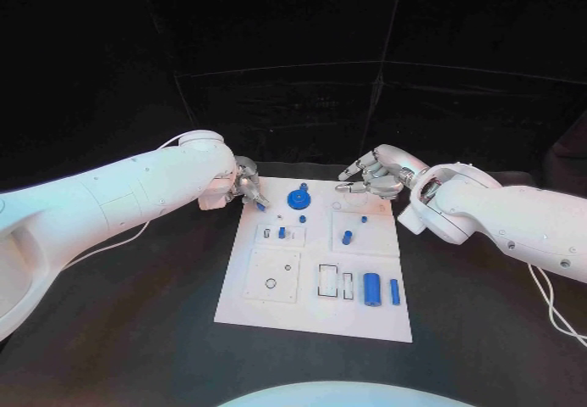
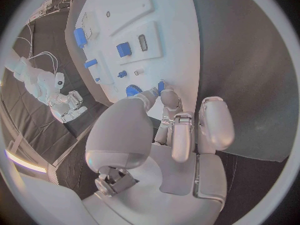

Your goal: Assemble the parts on the task board

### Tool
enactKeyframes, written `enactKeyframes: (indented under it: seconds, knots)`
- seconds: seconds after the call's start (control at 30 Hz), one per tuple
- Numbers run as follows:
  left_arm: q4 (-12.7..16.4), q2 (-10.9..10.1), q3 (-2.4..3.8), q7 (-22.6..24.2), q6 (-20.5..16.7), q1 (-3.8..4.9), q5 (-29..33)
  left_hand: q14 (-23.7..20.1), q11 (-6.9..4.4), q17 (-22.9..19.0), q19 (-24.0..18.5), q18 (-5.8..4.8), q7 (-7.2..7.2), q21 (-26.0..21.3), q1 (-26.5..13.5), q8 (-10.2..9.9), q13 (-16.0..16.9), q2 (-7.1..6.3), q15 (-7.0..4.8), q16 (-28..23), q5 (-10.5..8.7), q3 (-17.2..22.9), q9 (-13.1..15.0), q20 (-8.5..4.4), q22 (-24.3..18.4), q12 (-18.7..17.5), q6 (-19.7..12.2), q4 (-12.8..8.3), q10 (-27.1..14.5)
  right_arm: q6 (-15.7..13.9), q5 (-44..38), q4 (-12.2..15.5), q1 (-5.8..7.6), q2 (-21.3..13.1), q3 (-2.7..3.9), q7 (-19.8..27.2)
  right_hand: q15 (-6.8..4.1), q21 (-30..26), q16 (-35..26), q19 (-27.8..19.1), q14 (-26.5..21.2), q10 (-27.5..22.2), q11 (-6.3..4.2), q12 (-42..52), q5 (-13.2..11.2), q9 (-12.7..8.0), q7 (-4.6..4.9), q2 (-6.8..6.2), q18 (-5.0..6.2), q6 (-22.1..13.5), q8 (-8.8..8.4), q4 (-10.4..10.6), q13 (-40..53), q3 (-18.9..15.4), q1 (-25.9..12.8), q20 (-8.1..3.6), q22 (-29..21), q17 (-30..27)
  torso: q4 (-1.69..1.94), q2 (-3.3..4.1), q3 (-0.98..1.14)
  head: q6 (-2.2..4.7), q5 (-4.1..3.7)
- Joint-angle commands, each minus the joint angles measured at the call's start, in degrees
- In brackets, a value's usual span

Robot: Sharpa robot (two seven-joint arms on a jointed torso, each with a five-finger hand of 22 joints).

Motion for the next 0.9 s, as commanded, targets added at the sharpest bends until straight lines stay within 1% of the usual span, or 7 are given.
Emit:
enactKeyframes:
  seconds: [0.03,0.2,0.4,0.5,0.67,0.8,0.9]
  knots:
    - [2.3,-1.5,0.06,1.0,-3.1,0.28,0.9,5.9,-0.10,14.9,0.0,0.73,-0.06,-0.3,-1.2,0.5,-0.3,-0.20,0.09,0.0,0.48,9.1,0.2,-0.04,0.0,-0.2,-0.3,-7.5,0.4,0.2,-0.2,0.2,0.12,-0.2,0.03,0.4,0.01,-0.3,-0.3,-0.5,3.4,-0.3,0.03,-0.3,0.3,0.1,-0.45,0.34,0.72,0.0,0.28,0.0,0.0,-0.4,-0.1,0.04,0.0,2.7,0.11,-0.09,0.03,0.04,0.11]
    - [7.6,-4.9,0.05,0.3,-5.4,0.40,2.5,5.9,-0.14,14.9,0.1,0.72,-0.17,-0.3,-2.7,1.2,-0.3,-0.63,0.03,0.1,0.48,11.0,0.6,-0.06,0.1,0.0,-0.3,-7.9,0.8,0.2,-0.3,0.2,0.12,-0.4,0.03,0.3,0.01,-0.3,-0.3,-0.5,3.4,-0.3,0.03,-0.3,0.3,0.1,-0.45,0.34,0.72,0.0,0.28,0.0,0.0,-0.4,-0.1,0.04,0.0,2.7,0.38,-0.14,0.04,-0.09,0.15]
    - [14.9,-9.0,-0.08,-0.5,-8.9,0.17,4.0,5.9,-0.21,14.9,0.2,0.69,-0.25,-0.2,-3.5,1.5,-0.2,-0.89,-0.03,0.1,0.46,12.0,0.7,-0.11,0.3,0.3,-0.3,-8.2,1.1,0.3,-0.3,0.2,0.12,-0.5,0.03,0.2,0.01,-0.3,-0.3,-0.5,3.4,-0.3,0.03,-0.2,0.4,0.1,-0.45,0.36,0.72,0.0,0.30,0.0,0.0,-0.5,-0.1,0.03,-0.1,2.7,0.52,-0.14,0.01,-0.32,0.18]
    - [17.7,-10.6,-0.21,-0.6,-10.4,-0.07,4.2,5.9,-0.22,15.0,0.2,0.69,-0.26,-0.2,-3.6,1.6,-0.2,-0.94,-0.04,0.1,0.45,12.1,0.8,-0.12,0.3,0.3,-0.2,-8.2,1.1,0.3,-0.3,0.2,0.12,-0.6,0.03,0.2,0.01,-0.3,-0.3,-0.5,3.4,-0.3,0.03,-0.2,0.4,0.1,-0.45,0.36,0.72,0.0,0.30,0.0,0.0,-0.5,-0.1,0.03,-0.1,2.7,0.79,-0.19,-0.04,-0.44,-0.03]
    - [21.8,-13.0,-1.06,-0.7,-12.9,-0.37,4.3,5.9,-0.28,15.0,0.3,0.66,-0.33,-0.1,-3.9,1.8,0.1,-1.16,-0.08,0.1,0.43,12.5,0.9,-0.15,0.4,0.6,-0.2,-8.4,1.4,0.4,-0.3,0.1,0.12,-0.7,0.03,0.2,0.01,-0.3,-0.3,-0.5,3.4,-0.3,0.03,-0.2,0.4,0.1,-0.45,0.36,0.72,0.0,0.30,0.0,0.0,-0.5,-0.1,0.03,-0.1,2.7,1.02,-0.23,-0.14,-0.67,-0.31]
    - [23.5,-13.8,-1.86,-0.9,-14.2,-0.67,4.3,5.9,-0.31,15.0,0.3,0.63,-0.36,0.0,-4.0,1.9,0.3,-1.24,-0.10,0.2,0.42,12.6,0.9,-0.16,0.6,0.7,-0.1,-8.5,1.5,0.4,-0.3,0.0,0.12,-0.7,0.03,0.2,0.01,-0.3,-0.3,-0.5,3.4,-0.3,0.03,-0.2,0.4,0.1,-0.45,0.36,0.72,0.0,0.30,0.0,0.0,-0.5,-0.1,0.03,-0.1,2.7,0.89,-0.20,-0.13,-0.73,-0.21]
    - [24.3,-13.9,-2.20,-1.0,-14.7,-1.10,4.3,5.9,-0.32,15.1,0.3,0.63,-0.38,0.0,-4.1,2.0,0.3,-1.28,-0.12,0.2,0.41,12.7,0.9,-0.18,0.6,0.8,-0.1,-8.5,1.6,0.4,-0.3,0.0,0.11,-0.6,0.02,0.2,0.01,-0.3,-0.3,-0.5,3.4,-0.3,0.03,-0.2,0.4,0.1,-0.45,0.36,0.72,0.0,0.30,0.0,0.0,-0.5,-0.1,0.03,-0.1,2.7,0.88,-0.15,-0.12,-0.79,-0.10]
